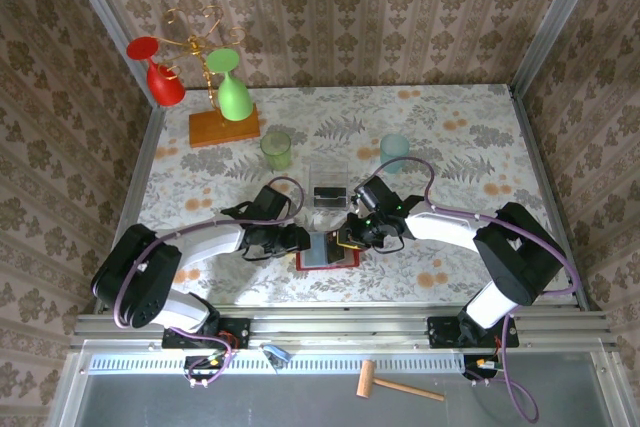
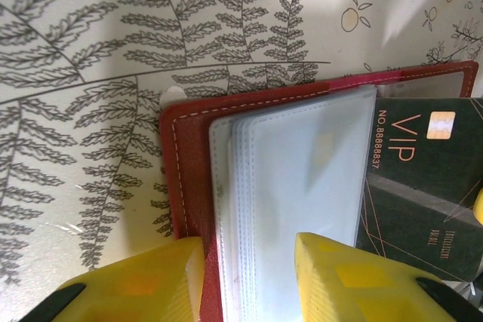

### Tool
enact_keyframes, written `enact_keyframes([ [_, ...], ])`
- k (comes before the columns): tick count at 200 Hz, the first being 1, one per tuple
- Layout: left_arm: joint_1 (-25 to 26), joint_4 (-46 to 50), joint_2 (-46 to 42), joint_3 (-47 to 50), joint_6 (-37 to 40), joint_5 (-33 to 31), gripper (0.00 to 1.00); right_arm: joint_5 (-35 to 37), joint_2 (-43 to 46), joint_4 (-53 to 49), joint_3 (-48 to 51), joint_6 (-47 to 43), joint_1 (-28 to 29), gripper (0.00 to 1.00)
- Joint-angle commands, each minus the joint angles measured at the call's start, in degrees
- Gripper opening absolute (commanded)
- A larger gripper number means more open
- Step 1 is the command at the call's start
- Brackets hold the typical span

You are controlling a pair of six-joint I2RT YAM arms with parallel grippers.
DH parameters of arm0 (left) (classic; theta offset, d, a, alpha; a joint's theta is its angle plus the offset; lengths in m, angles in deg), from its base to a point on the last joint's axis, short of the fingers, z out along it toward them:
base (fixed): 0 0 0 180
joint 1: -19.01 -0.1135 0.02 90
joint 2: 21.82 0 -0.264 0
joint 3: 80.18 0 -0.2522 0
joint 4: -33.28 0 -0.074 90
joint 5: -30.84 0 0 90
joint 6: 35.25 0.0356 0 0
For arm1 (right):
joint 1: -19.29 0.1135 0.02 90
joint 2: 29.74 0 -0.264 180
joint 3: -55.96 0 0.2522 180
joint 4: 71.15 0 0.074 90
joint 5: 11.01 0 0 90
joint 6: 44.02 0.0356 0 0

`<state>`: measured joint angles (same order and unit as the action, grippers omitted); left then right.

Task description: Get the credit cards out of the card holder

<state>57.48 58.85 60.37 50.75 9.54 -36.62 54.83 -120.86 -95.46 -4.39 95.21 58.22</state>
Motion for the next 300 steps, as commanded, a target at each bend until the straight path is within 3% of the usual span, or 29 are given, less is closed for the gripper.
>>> enact_keyframes([
  [1,-0.2,-1.1,1.3,0.9,0.0,1.0,0.37,1.0,-0.6,-2.0,-1.7,0.4,0.4,0.14],
  [90,0.6,-2.4,2.7,-0.3,-0.8,1.4,0.37,4.4,0.7,-7.9,-3.6,-2.9,0.3,0.06],
  [177,0.9,-1.2,1.0,-0.9,-1.1,-0.2,0.37,8.2,3.7,-16.0,-7.8,-11.9,-0.8,0.00],
  [222,-0.5,-0.6,-2.3,0.3,-0.9,-1.5,0.39,6.5,3.2,-21.9,-12.8,-28.4,-1.8,0.00],
  [300,-5.7,-0.6,-14.4,3.6,3.7,-0.8,0.43,10.9,0.1,-33.5,-22.9,-58.4,-3.0,0.00],
])
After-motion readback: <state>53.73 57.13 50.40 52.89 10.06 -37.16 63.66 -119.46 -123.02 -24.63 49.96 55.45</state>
